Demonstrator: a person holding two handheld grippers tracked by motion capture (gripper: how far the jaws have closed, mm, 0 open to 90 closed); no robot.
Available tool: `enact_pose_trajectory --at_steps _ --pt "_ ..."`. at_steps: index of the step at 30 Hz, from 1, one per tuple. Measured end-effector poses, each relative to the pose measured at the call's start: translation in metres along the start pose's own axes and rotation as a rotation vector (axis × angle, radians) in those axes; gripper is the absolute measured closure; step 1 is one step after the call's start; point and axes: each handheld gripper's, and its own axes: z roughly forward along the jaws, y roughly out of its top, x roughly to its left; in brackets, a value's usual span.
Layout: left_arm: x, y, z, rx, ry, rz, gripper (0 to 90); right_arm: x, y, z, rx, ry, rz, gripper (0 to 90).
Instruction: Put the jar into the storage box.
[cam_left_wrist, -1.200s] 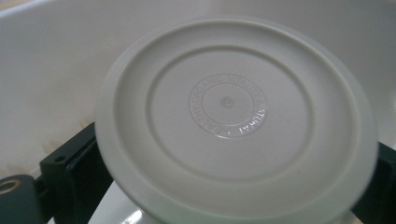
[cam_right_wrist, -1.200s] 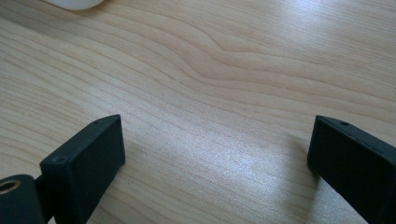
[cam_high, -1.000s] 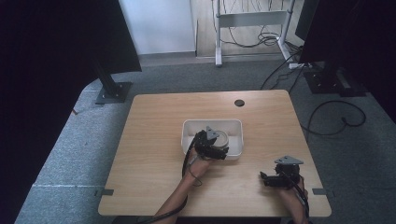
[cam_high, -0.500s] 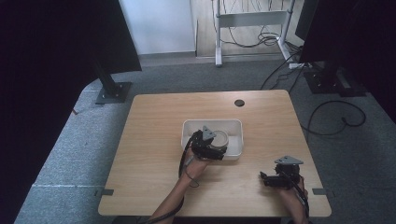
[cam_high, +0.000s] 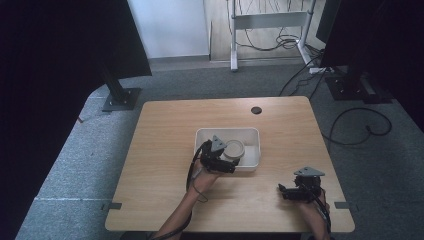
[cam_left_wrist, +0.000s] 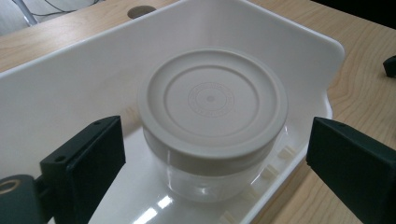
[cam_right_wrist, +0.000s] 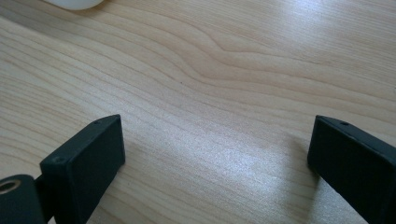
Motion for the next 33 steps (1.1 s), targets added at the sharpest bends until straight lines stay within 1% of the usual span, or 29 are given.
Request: enact_pose_trajectory --at_steps 9,13,23,33 --pt "0.006 -0.006 -0.013 -0.011 -0.007 0.003 4.5 0.000 0.000 0.000 0.000 0.000 0.000 3.7" --pt "0.008 -0.008 -0.018 -0.018 -0.008 -0.003 4.6 0.000 0.000 0.000 0.000 0.000 0.000 3.7" --pt "0.011 -0.013 -0.027 -0.024 -0.014 -0.008 4.6 0.000 0.000 0.000 0.000 0.000 0.000 3.7" --pt "0.013 -0.019 -0.039 -0.045 -0.036 -0.014 4.6 0.000 0.000 0.000 0.000 0.000 0.000 3.7"
